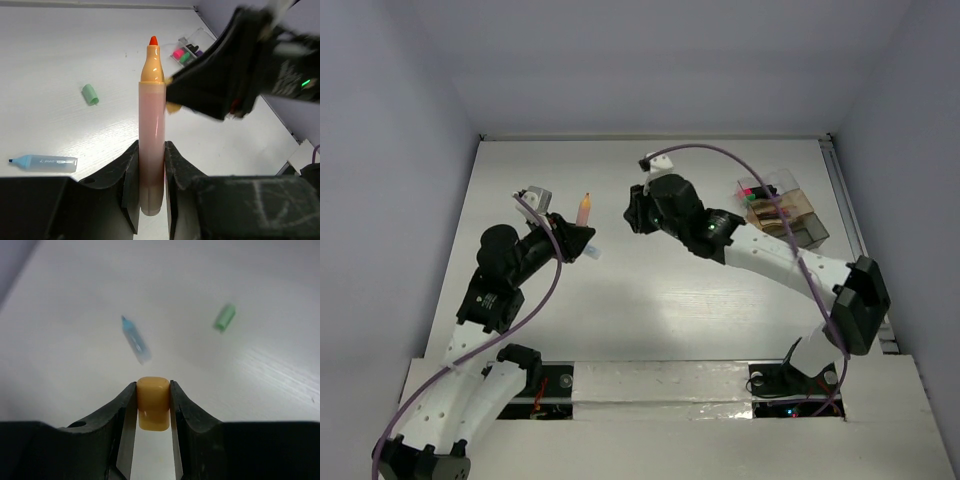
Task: Sort the stationery into containers
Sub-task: Close the pen cap on the pen.
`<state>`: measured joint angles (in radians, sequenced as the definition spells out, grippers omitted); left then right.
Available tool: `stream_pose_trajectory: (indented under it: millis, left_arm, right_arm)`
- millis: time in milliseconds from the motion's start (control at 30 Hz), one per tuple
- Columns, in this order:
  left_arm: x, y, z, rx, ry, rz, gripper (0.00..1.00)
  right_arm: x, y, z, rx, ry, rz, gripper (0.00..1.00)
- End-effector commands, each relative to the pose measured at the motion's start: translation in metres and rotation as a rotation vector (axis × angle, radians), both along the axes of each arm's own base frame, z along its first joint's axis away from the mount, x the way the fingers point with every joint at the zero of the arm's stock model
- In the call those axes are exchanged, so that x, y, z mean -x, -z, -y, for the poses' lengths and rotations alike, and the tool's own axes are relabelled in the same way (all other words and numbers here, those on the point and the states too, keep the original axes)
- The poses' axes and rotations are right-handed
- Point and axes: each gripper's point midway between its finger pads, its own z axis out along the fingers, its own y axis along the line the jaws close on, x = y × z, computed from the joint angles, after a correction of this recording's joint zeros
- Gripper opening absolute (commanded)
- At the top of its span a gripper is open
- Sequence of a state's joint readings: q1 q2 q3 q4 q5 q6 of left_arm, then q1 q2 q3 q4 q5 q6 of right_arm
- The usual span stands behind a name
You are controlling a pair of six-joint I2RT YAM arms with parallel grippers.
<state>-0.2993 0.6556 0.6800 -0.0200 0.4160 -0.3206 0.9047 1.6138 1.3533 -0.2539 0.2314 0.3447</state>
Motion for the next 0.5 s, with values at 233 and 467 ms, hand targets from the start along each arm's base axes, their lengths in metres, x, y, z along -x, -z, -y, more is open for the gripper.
stream_pose_trajectory:
  millis: [233,467]
  left_arm:
    - [0.001,-0.012,0.006,0.012,0.048,0.057,0.00]
    - [0.002,-0.013,0.007,0.015,0.051,0.062,0.00]
  right_arm:
    - [-0.028,-0.189,-0.025,-0.663,0.098,0.292,0.00]
    - [-0.017,-0.210,-0.044,-0.836,0.015,0.237,0.00]
